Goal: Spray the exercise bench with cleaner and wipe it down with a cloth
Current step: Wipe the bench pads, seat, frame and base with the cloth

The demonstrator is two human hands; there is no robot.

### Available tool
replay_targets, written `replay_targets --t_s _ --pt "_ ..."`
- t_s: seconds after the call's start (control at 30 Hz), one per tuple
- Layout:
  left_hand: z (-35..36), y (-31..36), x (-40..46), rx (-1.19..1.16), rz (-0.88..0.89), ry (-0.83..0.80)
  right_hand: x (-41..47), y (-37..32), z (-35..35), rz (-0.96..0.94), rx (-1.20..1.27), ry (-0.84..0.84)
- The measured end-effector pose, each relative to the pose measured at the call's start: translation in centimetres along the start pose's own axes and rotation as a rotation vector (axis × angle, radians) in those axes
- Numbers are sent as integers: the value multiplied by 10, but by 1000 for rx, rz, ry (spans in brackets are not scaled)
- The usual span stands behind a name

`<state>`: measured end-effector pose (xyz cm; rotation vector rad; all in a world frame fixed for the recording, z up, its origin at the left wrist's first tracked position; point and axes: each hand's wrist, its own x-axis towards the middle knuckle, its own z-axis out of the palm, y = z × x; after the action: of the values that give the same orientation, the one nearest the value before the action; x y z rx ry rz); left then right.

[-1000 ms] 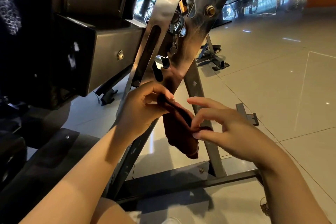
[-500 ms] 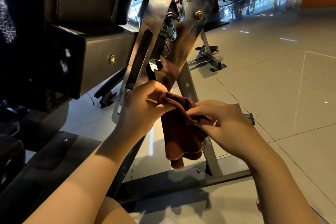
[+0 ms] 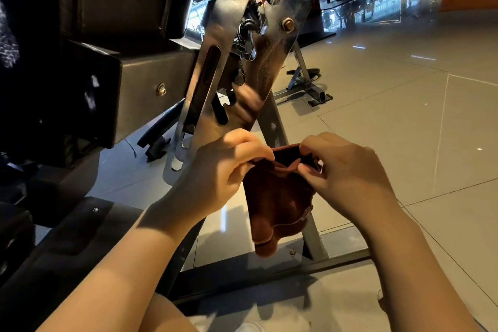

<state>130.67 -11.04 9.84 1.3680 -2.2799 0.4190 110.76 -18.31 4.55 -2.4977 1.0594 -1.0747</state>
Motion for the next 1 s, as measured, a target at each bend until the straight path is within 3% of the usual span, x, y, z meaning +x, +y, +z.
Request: replay_targets --t_s 0.13,0.27,0.33,0.43,0.57,0.7,0.8,0.87,0.93,1.0 --pt "-1 -2 -1 98 3 -27 0 2 -7 22 -29 56" --pt "-7 -7 -5 126 -136 -117 7 -3 -11 53 24 43" --pt "-7 -7 -5 89 -215 -84 13 -9 -8 74 72 69" --pt "-6 -4 -3 76 -300 72 25 -14 2 59 79 181" --pt "-5 -2 10 17 -401 398 45 -19 11 101 406 579" --pt "1 -4 23 -152 -536 677 72 -38 12 -113 448 878" --pt "6 -14 28 -142 -541 735 96 -44 20 -325 353 816" --pt "8 -17 31 -105 -558 742 112 -33 31 -415 138 699" --pt "14 -20 33 -67 -578 674 124 -20 45 -416 -28 632" --pt "22 -23 27 63 -517 622 130 -14 57 -403 -28 660"
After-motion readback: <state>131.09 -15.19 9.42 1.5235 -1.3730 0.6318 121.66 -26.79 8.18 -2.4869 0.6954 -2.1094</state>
